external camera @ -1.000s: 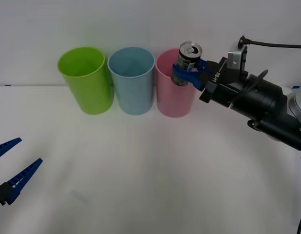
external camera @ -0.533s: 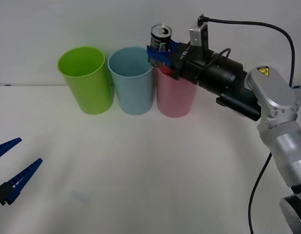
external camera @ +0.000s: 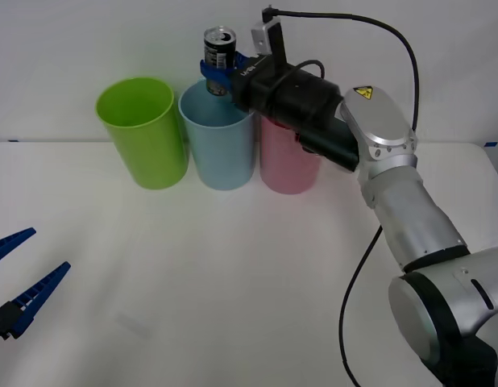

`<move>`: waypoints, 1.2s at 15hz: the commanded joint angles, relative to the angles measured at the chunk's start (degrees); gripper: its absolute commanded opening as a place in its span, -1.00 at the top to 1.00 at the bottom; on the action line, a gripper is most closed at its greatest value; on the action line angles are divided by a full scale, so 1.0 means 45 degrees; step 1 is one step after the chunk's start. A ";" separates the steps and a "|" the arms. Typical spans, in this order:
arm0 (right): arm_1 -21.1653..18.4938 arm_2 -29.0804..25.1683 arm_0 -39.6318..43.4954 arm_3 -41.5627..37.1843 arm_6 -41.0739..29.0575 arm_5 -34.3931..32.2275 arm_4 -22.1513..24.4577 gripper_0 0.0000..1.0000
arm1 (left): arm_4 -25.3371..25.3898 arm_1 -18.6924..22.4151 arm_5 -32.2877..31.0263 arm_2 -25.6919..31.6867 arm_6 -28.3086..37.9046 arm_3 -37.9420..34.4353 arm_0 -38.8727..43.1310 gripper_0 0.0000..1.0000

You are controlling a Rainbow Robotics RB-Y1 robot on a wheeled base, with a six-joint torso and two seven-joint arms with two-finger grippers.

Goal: Grasp the object on the table and drop it into the matching bin: aluminum can to the light blue bin, PET bottle to the pink bin.

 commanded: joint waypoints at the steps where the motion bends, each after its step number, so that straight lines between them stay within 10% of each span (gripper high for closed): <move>1: 0.0467 -0.0009 -0.0664 0.0989 0.0149 0.0828 0.0077 1.00 | 0.0000 0.0000 0.0000 0.0000 0.0000 0.0000 0.0000 -1.00; 13: 0.0721 -0.0009 -0.0918 0.1360 0.0305 0.1395 0.0409 1.00 | 0.0000 0.0000 0.0000 0.0000 0.0000 0.0000 0.0000 -1.00; 15: 0.0702 -0.0009 -0.0918 0.1360 0.0461 0.1395 0.0429 -0.85 | 0.0000 0.0000 0.0000 0.0000 0.0000 0.0000 0.0000 -1.00; 18: 0.0624 -0.0009 -0.0918 0.1360 0.0715 0.1375 0.0409 -1.00 | 0.0000 0.0000 0.0000 0.0000 0.0000 0.0000 0.0000 -1.00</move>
